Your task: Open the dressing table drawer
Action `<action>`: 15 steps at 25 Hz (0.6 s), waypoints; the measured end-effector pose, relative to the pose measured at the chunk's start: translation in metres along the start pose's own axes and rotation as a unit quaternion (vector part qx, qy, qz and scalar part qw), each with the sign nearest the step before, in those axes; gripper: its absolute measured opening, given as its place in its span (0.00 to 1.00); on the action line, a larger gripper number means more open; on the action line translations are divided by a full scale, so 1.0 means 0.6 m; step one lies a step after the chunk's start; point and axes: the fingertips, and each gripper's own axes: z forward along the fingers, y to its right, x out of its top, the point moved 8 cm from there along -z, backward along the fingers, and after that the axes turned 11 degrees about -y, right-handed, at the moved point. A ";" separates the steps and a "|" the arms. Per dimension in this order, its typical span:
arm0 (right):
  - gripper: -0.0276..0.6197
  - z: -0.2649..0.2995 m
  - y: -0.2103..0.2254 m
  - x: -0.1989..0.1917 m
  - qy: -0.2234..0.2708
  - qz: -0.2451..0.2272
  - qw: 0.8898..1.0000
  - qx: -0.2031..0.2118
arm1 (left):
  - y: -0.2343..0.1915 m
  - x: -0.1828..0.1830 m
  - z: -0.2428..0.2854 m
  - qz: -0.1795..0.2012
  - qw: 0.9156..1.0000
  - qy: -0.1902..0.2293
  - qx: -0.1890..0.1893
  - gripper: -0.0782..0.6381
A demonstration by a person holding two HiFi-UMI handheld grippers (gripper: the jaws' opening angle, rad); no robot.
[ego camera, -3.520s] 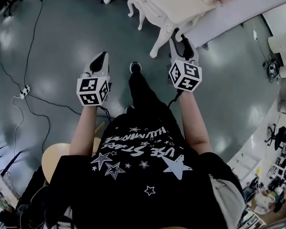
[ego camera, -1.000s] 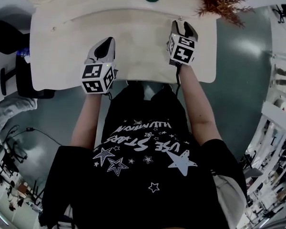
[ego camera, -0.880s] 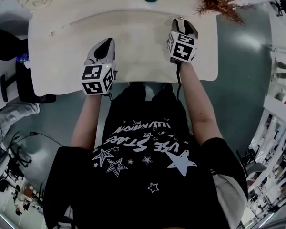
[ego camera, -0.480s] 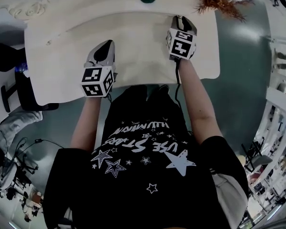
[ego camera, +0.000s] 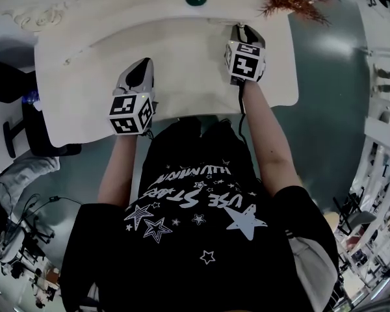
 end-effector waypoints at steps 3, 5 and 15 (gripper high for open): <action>0.23 -0.007 0.000 -0.008 -0.001 -0.002 1.000 -0.001 | 0.005 -0.003 -0.002 0.000 1.000 0.002 -0.001 0.11; 0.23 -0.012 0.000 -0.014 -0.001 -0.003 1.000 0.000 | 0.012 -0.004 -0.004 -0.001 1.000 0.005 -0.002 0.11; 0.23 -0.038 -0.002 -0.037 -0.006 -0.001 1.000 0.003 | 0.038 -0.007 -0.015 0.003 1.000 0.012 -0.004 0.11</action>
